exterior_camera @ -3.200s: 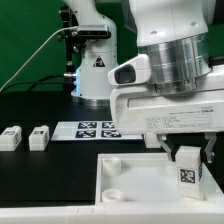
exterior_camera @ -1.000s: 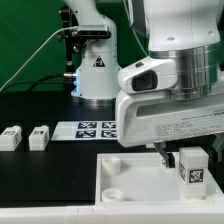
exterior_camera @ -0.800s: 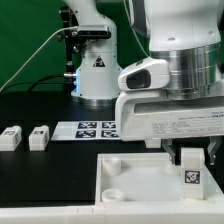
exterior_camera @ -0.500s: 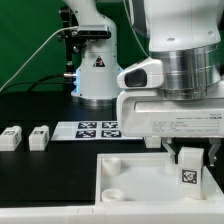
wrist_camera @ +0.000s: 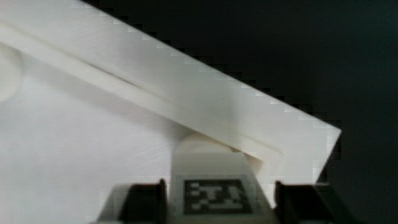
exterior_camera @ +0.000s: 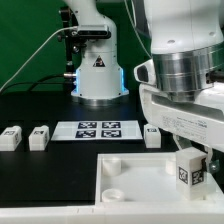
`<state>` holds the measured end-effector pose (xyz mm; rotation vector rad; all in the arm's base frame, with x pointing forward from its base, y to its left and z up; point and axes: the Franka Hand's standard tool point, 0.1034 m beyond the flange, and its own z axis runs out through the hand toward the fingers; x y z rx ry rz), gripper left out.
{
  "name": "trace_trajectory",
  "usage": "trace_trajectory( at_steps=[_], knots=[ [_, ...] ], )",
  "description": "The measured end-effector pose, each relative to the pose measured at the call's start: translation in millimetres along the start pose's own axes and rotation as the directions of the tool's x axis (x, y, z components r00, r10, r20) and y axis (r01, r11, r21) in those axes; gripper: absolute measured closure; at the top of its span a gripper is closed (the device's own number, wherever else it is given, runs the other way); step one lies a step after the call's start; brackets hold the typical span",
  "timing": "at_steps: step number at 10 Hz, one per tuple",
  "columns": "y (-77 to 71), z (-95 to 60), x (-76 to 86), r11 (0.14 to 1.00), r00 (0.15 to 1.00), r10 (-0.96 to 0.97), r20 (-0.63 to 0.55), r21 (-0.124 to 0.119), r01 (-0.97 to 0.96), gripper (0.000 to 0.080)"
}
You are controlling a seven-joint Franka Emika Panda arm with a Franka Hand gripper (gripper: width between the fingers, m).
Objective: Assemble one leg
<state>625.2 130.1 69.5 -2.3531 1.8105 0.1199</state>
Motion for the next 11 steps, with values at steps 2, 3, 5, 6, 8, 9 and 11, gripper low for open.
trace_trajectory(
  at_steps=[2, 3, 5, 6, 8, 9, 11],
  knots=[
    [-1.4, 0.4, -1.1, 0.968, 0.967, 0.253, 0.011, 0.001, -0.253, 0.0508],
    [-1.6, 0.5, -1.9, 0.935, 0.935, 0.355, 0.017, 0.0, -0.355, 0.0508],
    [-1.5, 1.0, -2.6, 0.941, 0.94, 0.34, 0.016, 0.004, -0.34, 0.0425],
    [-1.1, 1.4, -4.0, 0.962, 0.962, 0.274, 0.016, 0.006, -0.274, 0.0425],
    [7.9, 4.1, -6.8, 1.0, 1.0, -0.005, 0.011, 0.009, 0.005, 0.0263],
    [12.9, 3.4, -6.4, 0.987, 0.987, -0.158, 0.008, 0.003, 0.158, 0.0175],
    [21.7, 0.3, -10.8, 0.917, 0.917, -0.4, 0.002, -0.006, 0.4, 0.0154]
  ],
)
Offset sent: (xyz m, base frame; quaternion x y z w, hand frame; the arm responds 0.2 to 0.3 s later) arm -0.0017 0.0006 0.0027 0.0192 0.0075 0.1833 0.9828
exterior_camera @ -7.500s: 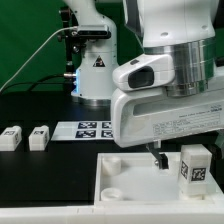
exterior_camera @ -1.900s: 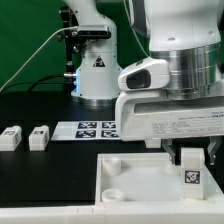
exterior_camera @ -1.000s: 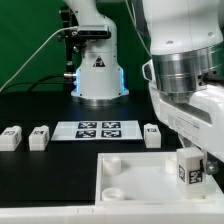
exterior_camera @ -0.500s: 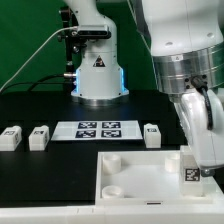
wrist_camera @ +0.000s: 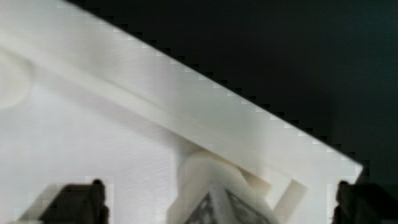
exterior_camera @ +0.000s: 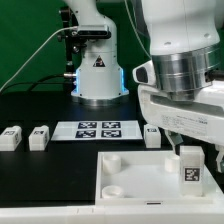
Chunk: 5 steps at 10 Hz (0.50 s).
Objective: Assemble one leg
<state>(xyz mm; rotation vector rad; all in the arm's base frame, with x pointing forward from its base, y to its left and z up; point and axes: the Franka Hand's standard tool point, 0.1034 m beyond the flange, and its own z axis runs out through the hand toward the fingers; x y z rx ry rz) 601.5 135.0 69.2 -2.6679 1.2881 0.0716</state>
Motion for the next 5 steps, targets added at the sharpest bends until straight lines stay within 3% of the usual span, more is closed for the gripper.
trace_trajectory(
  at_steps=[3, 5],
  knots=[
    [1.4, 1.1, 2.2, 0.968, 0.968, -0.25, 0.0, -0.002, 0.25, 0.015],
    [2.2, 2.4, 9.1, 0.832, 0.833, -0.553, 0.0, -0.043, 0.552, 0.015]
  ],
)
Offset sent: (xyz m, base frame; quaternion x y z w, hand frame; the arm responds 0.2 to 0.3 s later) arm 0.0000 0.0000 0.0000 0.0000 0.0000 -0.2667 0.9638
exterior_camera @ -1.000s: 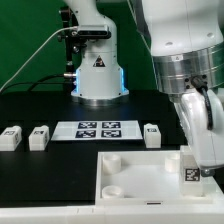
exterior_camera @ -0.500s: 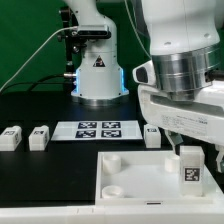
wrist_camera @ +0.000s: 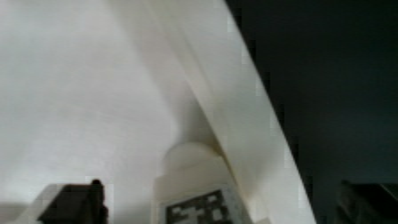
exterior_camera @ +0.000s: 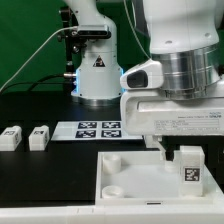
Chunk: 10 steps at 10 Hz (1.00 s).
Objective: Assemble one leg
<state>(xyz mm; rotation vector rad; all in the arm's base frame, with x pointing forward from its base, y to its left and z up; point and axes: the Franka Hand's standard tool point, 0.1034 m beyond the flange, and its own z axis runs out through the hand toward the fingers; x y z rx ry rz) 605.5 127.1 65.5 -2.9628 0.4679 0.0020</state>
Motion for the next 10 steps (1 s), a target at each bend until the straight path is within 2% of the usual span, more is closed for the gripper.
trace_trajectory(
  at_steps=[1, 2, 4, 5, 6, 7, 9, 10],
  knots=[
    [-0.9, -0.8, 2.8, 0.99, 0.99, -0.142, -0.009, -0.021, 0.141, 0.015],
    [-0.2, -1.0, 3.5, 0.975, 0.975, -0.221, -0.009, -0.026, 0.22, 0.015],
    [-0.5, -0.8, 3.3, 0.983, 0.983, -0.182, -0.01, -0.025, 0.182, 0.0179],
    [-0.4, -0.8, 3.3, 0.984, 0.984, -0.178, -0.01, -0.025, 0.178, 0.036],
    [-1.5, -0.6, 2.6, 0.998, 0.998, -0.067, -0.01, -0.017, 0.067, 0.036],
    [0.5, -0.3, 3.2, 0.998, 0.999, 0.053, -0.012, -0.017, -0.053, 0.0504],
    [-1.1, 0.1, 2.8, 0.979, 0.979, 0.204, -0.012, -0.013, -0.204, 0.0505],
    [-3.4, 0.3, 5.5, 0.939, 0.939, 0.345, -0.004, -0.005, -0.345, 0.0505]
  ],
)
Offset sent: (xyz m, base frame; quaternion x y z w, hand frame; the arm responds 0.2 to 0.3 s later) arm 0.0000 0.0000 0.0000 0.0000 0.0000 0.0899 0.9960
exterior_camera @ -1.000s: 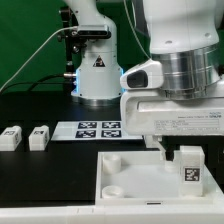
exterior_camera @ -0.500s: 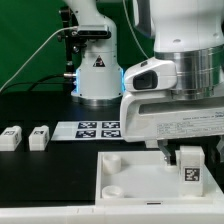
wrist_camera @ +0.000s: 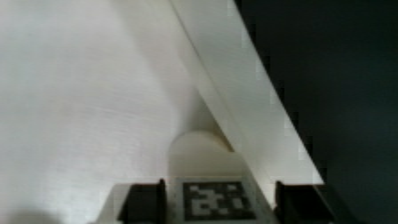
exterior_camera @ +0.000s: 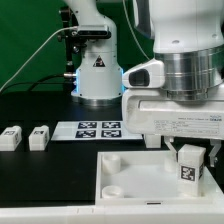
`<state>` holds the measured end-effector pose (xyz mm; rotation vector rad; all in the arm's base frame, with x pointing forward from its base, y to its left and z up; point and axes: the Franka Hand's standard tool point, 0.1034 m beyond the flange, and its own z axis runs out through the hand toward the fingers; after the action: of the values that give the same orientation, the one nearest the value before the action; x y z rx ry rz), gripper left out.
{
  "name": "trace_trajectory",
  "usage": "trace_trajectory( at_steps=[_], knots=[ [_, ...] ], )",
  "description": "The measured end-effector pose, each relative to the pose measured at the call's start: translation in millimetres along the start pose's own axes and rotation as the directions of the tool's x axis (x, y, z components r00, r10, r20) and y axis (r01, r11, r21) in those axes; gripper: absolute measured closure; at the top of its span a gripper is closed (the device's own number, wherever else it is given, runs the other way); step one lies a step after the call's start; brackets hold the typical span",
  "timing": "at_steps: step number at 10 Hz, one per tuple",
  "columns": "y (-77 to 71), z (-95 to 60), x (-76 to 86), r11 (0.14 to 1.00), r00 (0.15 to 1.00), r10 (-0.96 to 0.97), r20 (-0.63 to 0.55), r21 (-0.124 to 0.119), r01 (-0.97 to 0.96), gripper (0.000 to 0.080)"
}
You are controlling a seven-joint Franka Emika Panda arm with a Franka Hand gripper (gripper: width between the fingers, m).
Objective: Assemble one leg
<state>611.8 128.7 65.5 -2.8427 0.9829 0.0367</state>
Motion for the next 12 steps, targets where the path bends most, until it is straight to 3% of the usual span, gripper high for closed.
trace_trajectory(
  at_steps=[3, 4, 6, 9, 11, 12],
  knots=[
    [-9.2, 0.4, 7.1, 0.933, 0.933, 0.359, 0.021, 0.015, -0.359, 0.0505],
    [-10.7, 0.6, 7.6, 0.88, 0.88, 0.473, 0.028, 0.017, -0.474, 0.0505],
    [-14.1, 1.2, 4.8, 0.695, 0.694, 0.718, 0.048, 0.017, -0.719, 0.0505],
    [-14.7, 1.2, 6.5, 0.492, 0.492, 0.869, 0.054, 0.019, -0.87, 0.0505],
    [-14.7, 1.2, 6.4, 0.498, 0.498, 0.865, 0.054, 0.02, -0.867, 0.0499],
    [-14.9, 1.3, 6.1, 0.499, 0.499, 0.865, 0.054, 0.02, -0.866, 0.0301]
  ],
)
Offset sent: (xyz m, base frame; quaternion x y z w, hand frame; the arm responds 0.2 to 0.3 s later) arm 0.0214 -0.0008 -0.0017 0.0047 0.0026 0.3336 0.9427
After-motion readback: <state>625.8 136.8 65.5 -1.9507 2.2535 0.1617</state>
